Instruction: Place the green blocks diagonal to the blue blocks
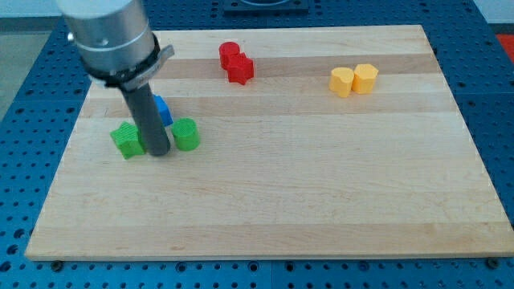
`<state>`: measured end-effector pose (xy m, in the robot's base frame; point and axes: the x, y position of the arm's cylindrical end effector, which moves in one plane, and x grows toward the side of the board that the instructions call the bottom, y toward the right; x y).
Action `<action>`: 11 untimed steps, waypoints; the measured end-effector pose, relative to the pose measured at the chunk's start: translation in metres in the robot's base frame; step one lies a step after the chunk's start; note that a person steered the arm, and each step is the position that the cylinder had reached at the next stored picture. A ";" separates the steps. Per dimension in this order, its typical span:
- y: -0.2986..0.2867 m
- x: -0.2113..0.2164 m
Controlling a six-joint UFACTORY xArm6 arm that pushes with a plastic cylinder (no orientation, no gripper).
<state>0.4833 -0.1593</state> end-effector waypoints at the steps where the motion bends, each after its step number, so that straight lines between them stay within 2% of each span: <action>1: 0.016 0.031; 2: 0.086 0.007; 3: 0.115 -0.046; 4: 0.105 0.010; 5: 0.014 0.082; 6: -0.113 0.066; 7: -0.146 0.050; 9: -0.134 -0.028; 11: -0.067 -0.021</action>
<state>0.4620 -0.2264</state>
